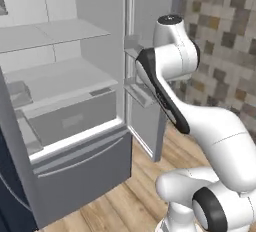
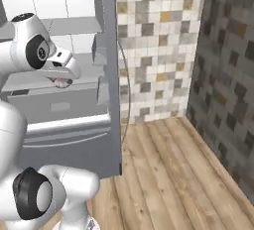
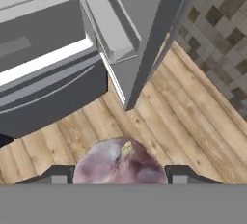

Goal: Take the cheese, fish, and garlic from the fridge and place them on the plate on the dining counter to create an appetizer plate.

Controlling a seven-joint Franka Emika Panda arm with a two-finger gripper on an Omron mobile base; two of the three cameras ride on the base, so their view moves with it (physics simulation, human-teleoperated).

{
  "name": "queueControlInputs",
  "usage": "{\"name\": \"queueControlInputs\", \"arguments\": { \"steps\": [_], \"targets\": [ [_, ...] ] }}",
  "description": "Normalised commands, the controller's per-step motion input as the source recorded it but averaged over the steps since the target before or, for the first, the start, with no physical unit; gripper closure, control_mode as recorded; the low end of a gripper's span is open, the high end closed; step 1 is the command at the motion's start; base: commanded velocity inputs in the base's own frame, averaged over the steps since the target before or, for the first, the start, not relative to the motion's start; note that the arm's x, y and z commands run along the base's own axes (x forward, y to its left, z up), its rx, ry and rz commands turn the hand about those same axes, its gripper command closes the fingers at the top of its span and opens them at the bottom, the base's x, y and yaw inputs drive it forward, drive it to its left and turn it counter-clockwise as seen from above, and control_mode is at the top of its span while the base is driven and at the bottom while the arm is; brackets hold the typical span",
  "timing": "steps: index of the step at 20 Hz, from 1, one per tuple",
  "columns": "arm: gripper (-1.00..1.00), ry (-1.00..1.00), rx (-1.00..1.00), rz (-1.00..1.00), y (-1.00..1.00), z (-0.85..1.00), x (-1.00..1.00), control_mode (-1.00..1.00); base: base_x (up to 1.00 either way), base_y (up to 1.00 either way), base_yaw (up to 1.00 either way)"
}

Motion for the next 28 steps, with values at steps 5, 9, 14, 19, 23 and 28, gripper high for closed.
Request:
{"name": "queueControlInputs", "arguments": {
  "steps": [5, 9, 14, 19, 23, 28],
  "targets": [
    [1.0, 0.0, 0.0, 0.0, 0.0, 0.0, 0.0, 1.0, -0.46, 0.0, -0.84],
    [1.0, 0.0, 0.0, 0.0, 0.0, 0.0, 0.0, 1.0, -0.02, -0.18, -0.82],
    [1.0, 0.0, 0.0, 0.0, 0.0, 0.0, 0.0, 1.0, 0.15, -0.15, -0.79],
    [1.0, 0.0, 0.0, 0.0, 0.0, 0.0, 0.0, 1.0, 0.54, -0.02, -0.68],
    [1.0, 0.0, 0.0, 0.0, 0.0, 0.0, 0.0, 1.0, 0.81, 0.0, -0.6],
    [1.0, 0.0, 0.0, 0.0, 0.0, 0.0, 0.0, 1.0, 0.92, 0.0, -0.57]
  ]
}}
